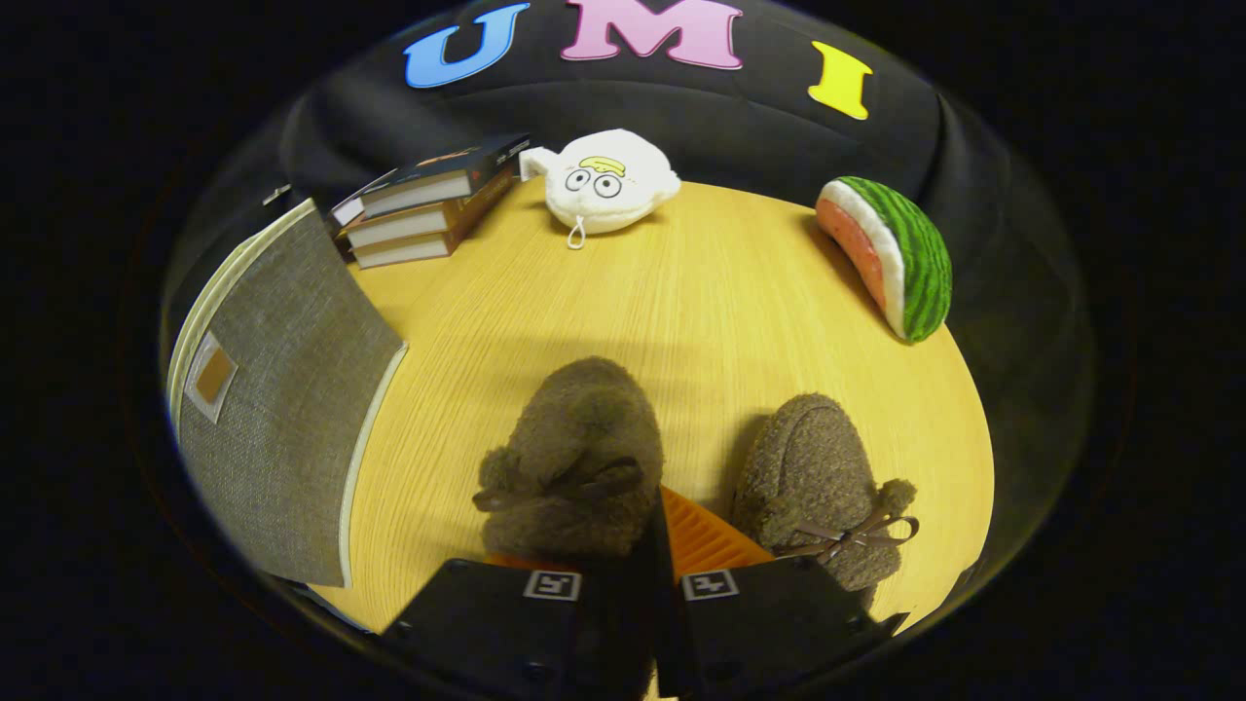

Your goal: Open the storage box then place both shoes into the box .Put the left shoe in first, then the right shoe, with the right side of both shoes facing outward in a uniform manner.

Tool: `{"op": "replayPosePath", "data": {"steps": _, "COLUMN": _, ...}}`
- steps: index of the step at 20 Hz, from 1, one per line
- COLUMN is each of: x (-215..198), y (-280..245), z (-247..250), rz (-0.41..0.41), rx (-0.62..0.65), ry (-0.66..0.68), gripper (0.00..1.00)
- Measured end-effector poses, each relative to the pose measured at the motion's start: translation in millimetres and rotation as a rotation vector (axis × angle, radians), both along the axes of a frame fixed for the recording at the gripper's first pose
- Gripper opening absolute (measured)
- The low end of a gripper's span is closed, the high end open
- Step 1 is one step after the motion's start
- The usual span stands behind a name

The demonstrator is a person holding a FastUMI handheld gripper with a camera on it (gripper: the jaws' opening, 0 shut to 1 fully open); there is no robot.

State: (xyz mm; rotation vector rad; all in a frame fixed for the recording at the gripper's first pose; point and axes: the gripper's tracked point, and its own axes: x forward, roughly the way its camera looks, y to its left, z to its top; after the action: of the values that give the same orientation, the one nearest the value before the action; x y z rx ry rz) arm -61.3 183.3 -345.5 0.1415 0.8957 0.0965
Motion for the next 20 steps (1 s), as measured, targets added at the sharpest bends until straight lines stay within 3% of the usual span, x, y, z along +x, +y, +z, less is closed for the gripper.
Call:
{"op": "replayPosePath", "data": {"steps": 1, "x": -1.9, "y": 0.8, "z": 1.2, "rz": -0.017, "rx": 0.023, "ry": 0.018, "gripper": 0.14}}
{"op": "replayPosePath", "data": {"steps": 2, "x": -3.0, "y": -0.9, "z": 8.0, "rz": -0.036, "rx": 0.048, "ry": 0.018, "gripper": 0.1}}
{"op": "replayPosePath", "data": {"steps": 6, "x": -3.8, "y": -7.4, "z": 53.9, "rz": -0.083, "rx": 0.132, "ry": -0.038, "gripper": 0.1}}
{"op": "replayPosePath", "data": {"steps": 20, "x": -3.1, "y": 0.6, "z": 192.7, "rz": -0.085, "rx": 0.188, "ry": -0.161, "gripper": 0.1}}
